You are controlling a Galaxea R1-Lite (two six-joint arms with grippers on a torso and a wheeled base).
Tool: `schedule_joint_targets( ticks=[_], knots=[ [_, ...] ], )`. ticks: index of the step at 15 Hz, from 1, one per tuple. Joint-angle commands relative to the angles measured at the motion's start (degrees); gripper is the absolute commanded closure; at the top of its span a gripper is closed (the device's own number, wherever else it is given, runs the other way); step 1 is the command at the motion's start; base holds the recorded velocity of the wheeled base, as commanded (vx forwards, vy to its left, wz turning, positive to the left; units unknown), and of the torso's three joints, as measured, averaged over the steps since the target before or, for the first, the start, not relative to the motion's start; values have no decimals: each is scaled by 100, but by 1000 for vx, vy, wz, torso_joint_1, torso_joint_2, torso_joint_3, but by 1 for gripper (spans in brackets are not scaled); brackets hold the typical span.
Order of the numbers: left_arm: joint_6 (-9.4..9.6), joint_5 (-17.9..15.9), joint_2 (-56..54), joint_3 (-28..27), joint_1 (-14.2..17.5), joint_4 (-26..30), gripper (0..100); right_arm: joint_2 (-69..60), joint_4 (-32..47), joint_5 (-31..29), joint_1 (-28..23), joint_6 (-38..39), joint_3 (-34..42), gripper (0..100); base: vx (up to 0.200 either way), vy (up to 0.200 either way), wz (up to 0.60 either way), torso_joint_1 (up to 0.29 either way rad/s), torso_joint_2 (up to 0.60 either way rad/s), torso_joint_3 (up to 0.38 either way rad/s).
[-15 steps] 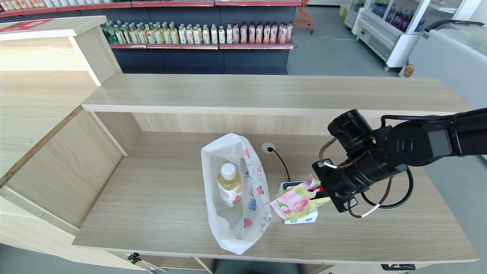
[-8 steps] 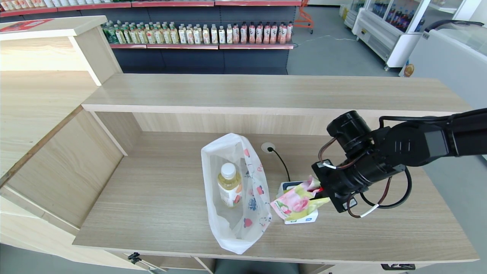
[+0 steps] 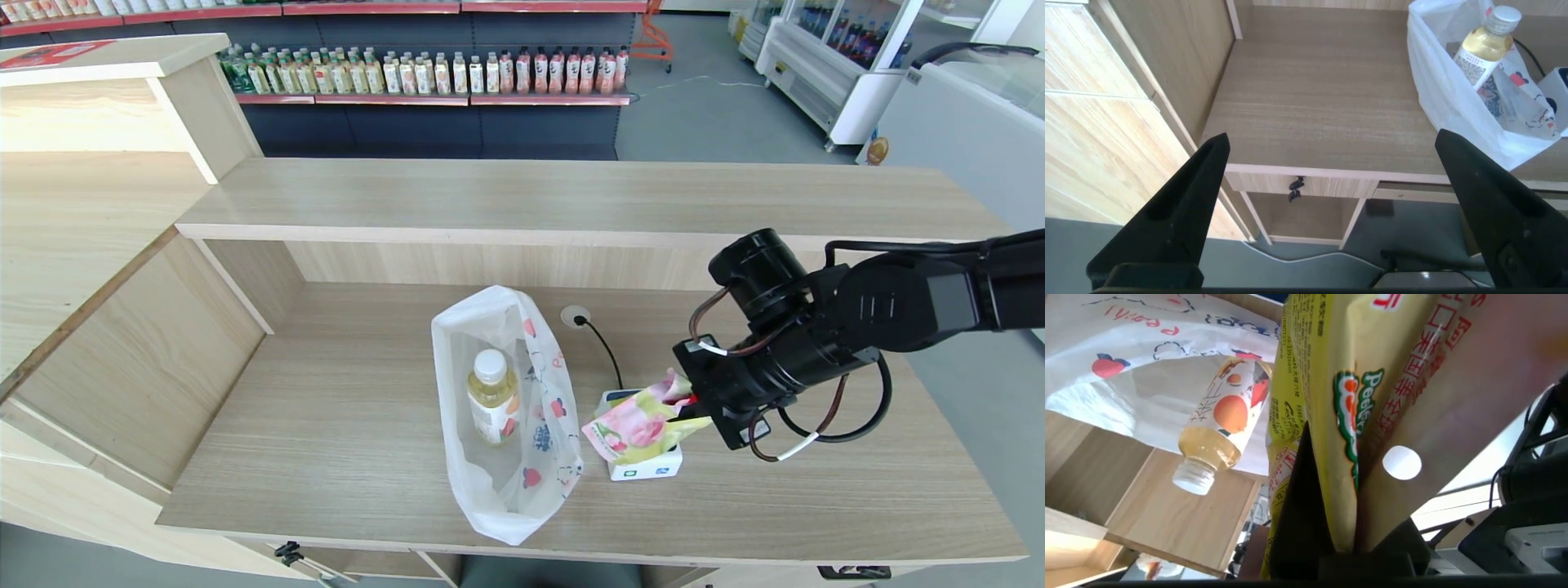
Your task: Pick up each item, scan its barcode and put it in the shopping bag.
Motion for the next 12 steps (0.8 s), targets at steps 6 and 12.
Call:
schedule_joint_targets(
  ticks=[6, 12],
  knots=[
    [-5, -1, -2, 1, 2, -1, 0, -1656, 10, -586, 193, -877, 108, 100, 0, 0, 0, 0, 0, 0],
    [4, -1, -2, 1, 2, -1, 0, -3352, 317, -1807, 79, -7021, 1971, 100, 0, 0, 0, 0, 0, 0]
  ],
)
